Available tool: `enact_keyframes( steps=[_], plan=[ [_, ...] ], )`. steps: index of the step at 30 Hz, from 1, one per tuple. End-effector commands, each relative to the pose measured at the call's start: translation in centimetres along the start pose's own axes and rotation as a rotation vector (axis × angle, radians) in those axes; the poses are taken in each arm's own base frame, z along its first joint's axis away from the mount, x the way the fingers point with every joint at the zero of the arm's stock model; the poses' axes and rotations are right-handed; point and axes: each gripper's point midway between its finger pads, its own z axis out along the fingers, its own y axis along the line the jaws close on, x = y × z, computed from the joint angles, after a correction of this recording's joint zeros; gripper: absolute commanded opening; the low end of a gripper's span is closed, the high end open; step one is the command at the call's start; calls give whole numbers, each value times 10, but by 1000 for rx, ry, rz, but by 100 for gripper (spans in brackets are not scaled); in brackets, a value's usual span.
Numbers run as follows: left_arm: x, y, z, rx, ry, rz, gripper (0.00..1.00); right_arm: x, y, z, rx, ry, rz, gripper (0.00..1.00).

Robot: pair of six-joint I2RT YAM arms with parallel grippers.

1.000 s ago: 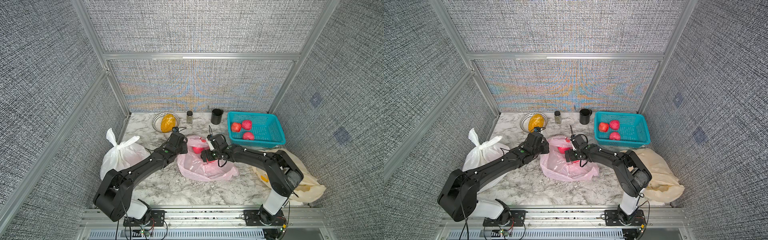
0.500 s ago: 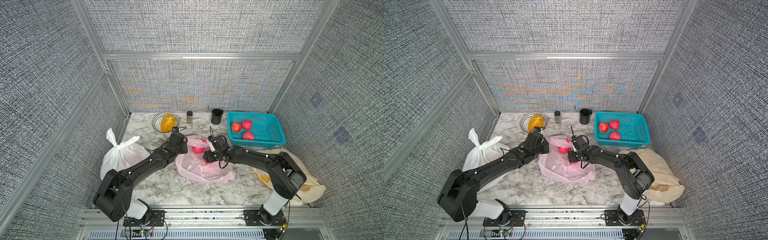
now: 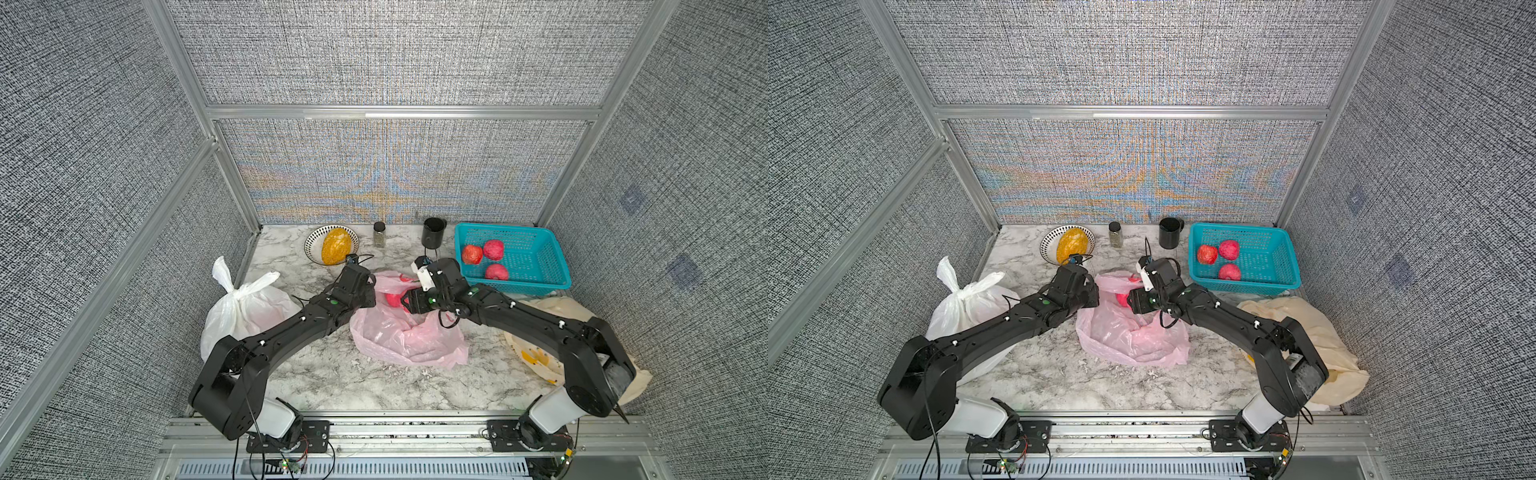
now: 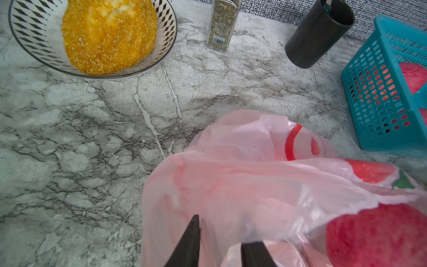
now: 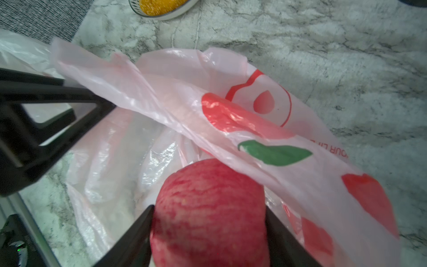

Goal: Untie the knot of a plastic bag & take out the apple
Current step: Pick up the apple from the plastic bag, then place the apple in the basket.

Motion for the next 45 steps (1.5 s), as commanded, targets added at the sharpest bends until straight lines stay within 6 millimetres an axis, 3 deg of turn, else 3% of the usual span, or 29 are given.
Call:
enact_keyframes(
  steps=[1, 4, 7, 12, 15, 20, 24, 27, 35, 41, 45],
  plan=[
    [-7, -5, -1, 17, -19, 12, 32, -11, 5, -16, -6, -27, -10, 69],
    [-8, -6, -2, 21, -21, 18, 32, -34, -8, -37, 50, -95, -14, 69],
    [-9, -8, -3, 30, -23, 24, 32, -58, -39, -58, 138, -170, -3, 69],
    [-10, -11, -3, 48, -26, 34, 36, -88, -117, -94, 274, -292, 79, 69],
    [-11, -13, -4, 56, -26, 41, 39, -96, -161, -106, 355, -316, 113, 69],
    [-10, -15, -4, 62, -22, 49, 48, -93, -224, -106, 446, -312, 182, 69],
    [-10, -18, -5, 81, -15, 59, 57, -83, -258, -91, 454, -272, 227, 69],
    [-10, -19, -6, 86, -14, 65, 63, -80, -271, -78, 445, -257, 239, 69],
    [-10, -22, -5, 93, -4, 76, 81, -63, -282, -42, 389, -190, 275, 69],
    [-9, -24, -4, 101, 6, 89, 78, -44, -288, -24, 378, -148, 300, 70],
    [-8, -24, -2, 101, 14, 95, 68, -38, -290, -18, 376, -134, 309, 75]
  ],
)
